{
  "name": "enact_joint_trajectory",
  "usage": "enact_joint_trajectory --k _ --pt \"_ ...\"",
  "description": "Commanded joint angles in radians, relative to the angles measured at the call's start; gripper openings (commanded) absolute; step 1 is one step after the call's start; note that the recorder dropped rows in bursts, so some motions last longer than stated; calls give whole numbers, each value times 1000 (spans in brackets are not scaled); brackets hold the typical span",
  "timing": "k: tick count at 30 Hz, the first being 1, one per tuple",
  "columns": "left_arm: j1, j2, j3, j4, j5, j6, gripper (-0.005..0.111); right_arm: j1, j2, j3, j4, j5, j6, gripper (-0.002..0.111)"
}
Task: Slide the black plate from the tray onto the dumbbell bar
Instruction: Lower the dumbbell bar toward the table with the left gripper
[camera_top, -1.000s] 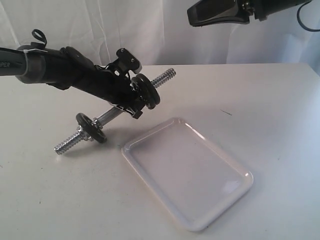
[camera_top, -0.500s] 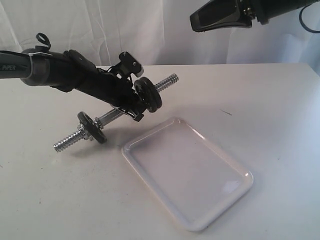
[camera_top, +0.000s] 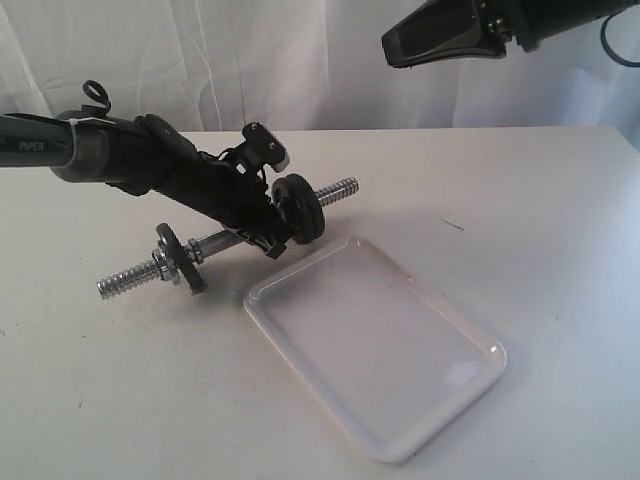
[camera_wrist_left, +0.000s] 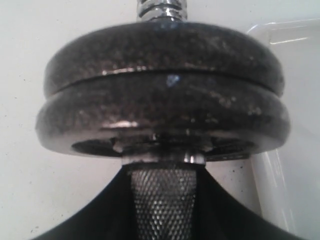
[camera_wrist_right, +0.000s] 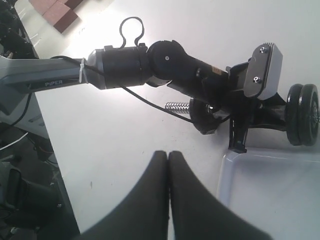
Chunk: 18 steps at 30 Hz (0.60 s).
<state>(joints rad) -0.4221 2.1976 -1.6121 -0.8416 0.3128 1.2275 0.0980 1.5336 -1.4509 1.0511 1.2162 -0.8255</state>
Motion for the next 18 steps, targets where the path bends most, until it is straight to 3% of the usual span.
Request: enact_joint_trajectory --k 1,18 --pt "1 -42 -18 -100 -6 -20 0 -11 -8 -2 5 5 2 0" --pt "1 -42 -18 -104 5 -22 0 -11 -8 -2 5 5 2 0"
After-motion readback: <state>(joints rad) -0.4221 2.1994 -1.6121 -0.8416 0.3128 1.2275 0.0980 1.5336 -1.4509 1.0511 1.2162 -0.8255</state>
